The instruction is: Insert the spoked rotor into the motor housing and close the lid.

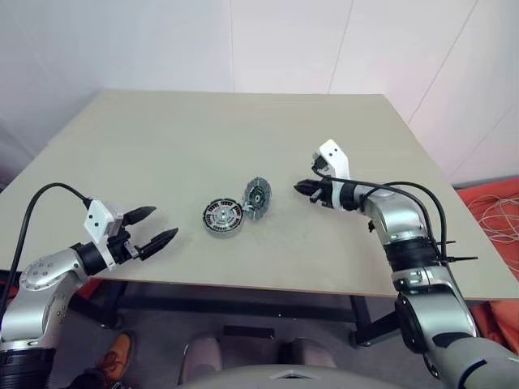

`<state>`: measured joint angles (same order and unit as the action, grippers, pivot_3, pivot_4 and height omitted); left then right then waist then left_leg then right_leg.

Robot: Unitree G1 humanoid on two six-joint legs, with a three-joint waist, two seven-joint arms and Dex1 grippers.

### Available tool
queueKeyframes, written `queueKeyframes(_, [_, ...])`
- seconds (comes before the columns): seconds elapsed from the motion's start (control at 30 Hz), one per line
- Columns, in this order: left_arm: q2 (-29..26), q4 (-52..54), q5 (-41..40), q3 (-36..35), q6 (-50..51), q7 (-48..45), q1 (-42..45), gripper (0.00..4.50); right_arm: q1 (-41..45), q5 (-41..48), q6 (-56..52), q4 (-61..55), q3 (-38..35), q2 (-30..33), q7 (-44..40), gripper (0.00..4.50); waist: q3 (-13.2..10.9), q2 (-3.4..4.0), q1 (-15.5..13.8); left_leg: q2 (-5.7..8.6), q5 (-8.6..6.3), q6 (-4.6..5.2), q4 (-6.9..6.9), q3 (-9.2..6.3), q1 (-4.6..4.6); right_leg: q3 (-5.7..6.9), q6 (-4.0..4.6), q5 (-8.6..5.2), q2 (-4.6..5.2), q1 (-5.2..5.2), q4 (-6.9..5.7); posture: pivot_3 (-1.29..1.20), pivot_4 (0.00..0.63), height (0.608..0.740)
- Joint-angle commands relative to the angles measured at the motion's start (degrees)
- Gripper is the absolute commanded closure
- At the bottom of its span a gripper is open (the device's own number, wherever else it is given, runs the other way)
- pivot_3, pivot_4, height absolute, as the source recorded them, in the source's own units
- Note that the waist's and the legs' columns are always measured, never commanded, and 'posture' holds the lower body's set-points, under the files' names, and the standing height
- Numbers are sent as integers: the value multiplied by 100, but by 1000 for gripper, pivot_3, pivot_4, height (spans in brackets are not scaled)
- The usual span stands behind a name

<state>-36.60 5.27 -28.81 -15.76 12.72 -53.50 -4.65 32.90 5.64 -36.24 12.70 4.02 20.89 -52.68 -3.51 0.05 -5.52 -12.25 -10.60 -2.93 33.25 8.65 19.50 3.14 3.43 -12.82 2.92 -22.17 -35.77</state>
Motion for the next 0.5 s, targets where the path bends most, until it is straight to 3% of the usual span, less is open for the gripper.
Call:
queueKeyframes(0.03, [-36, 76, 17, -54, -120, -7, 130, 0, 81, 399, -281, -636, 243, -166, -155, 4460, 0, 0, 7, -2, 1, -1, 0, 0, -7, 0, 0, 0, 0, 2, 0, 0, 0, 740])
queueKeyframes(0.5, [12, 223, 5, -38, -69, 97, 68, 0, 747, 650, -224, -544, 738, -946, 38, 4460, 1, -2, 5, -8, 4, -6, -14, -2, -20, -1, 1, 1, 1, 10, -1, 0, 0, 740])
